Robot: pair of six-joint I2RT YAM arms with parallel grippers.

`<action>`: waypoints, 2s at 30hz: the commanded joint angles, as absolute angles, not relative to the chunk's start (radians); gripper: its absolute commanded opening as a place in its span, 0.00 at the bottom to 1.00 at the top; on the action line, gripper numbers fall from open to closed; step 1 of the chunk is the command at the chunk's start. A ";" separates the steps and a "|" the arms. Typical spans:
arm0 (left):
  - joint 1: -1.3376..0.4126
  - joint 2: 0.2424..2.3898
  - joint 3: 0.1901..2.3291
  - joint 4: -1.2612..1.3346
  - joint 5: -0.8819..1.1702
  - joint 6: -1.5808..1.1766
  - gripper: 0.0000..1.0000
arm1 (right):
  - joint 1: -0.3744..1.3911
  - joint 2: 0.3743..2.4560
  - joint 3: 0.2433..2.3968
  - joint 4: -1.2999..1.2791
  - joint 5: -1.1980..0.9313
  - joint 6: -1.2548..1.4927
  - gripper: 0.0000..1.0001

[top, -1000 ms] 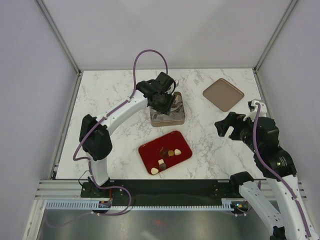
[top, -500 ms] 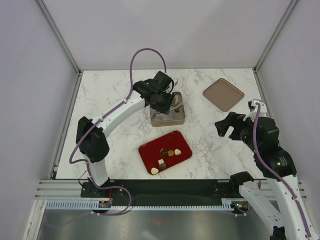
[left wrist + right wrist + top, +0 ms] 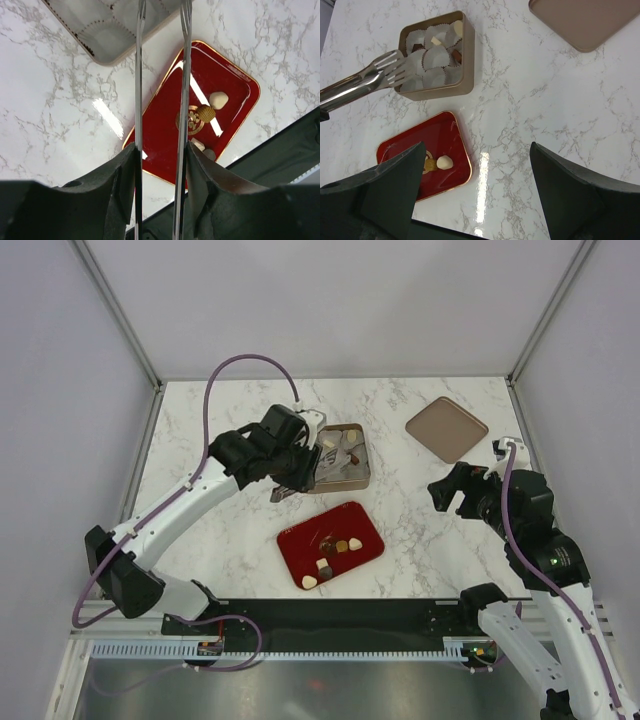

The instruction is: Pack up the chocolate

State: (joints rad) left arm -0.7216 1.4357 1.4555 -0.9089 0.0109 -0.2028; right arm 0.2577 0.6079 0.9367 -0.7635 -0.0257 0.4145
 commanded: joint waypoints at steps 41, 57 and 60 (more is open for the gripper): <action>-1.031 1.391 1.190 -0.885 0.072 -0.265 0.55 | 0.256 0.574 0.994 -0.779 -0.008 0.425 0.93; -1.055 1.434 1.184 -0.887 0.012 -0.276 0.53 | 0.258 0.557 0.994 -0.779 -0.008 0.422 0.94; -1.055 1.436 1.190 -0.890 0.015 -0.276 0.49 | 0.258 0.557 0.994 -0.779 -0.006 0.422 0.94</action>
State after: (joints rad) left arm -1.0477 1.4319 1.1839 -0.9096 0.0277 -0.2718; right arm 0.2577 0.5682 0.9588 -0.7872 -0.0246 0.4221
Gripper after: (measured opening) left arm 0.507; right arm 0.935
